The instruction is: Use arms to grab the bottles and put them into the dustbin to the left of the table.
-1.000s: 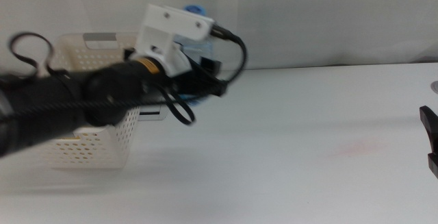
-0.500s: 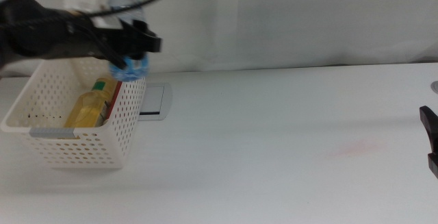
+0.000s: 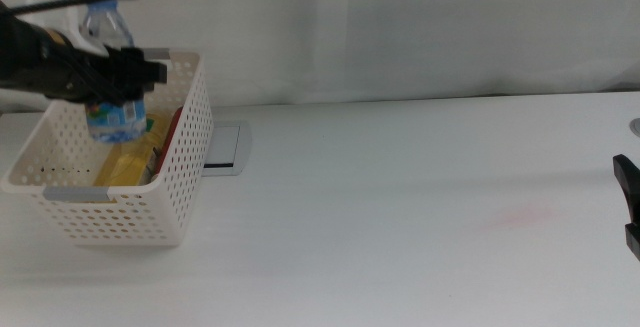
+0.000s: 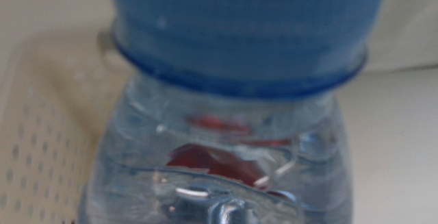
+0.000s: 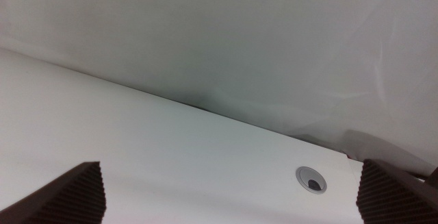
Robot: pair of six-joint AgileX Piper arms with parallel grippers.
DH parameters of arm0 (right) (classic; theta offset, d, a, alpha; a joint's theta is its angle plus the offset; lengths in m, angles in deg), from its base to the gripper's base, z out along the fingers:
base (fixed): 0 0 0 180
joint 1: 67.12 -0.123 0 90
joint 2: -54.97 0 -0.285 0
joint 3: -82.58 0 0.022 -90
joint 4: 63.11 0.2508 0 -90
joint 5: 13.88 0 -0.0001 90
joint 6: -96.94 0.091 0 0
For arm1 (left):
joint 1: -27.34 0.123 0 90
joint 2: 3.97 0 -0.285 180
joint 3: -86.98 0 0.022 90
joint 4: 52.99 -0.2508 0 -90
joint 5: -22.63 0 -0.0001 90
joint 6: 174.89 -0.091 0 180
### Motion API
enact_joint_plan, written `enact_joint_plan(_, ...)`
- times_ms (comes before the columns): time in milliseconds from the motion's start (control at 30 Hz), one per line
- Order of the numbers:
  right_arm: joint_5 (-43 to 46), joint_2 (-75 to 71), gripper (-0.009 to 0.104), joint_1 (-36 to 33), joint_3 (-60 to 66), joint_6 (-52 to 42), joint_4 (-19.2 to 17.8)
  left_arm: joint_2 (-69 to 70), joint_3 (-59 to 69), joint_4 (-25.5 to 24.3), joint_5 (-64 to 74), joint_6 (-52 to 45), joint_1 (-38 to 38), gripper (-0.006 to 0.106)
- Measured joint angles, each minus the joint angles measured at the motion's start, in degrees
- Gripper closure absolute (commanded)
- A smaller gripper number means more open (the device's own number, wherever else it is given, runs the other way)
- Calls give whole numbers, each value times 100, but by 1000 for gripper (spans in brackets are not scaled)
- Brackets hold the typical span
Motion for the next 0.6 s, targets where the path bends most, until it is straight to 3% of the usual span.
enact_joint_plan(200,0,0,-8,0,0,15,0,-471,0,-465,201,665,24,103)
enact_joint_plan(600,0,0,-8,0,0,15,0,-1180,-59,-465,115,902,62,103)
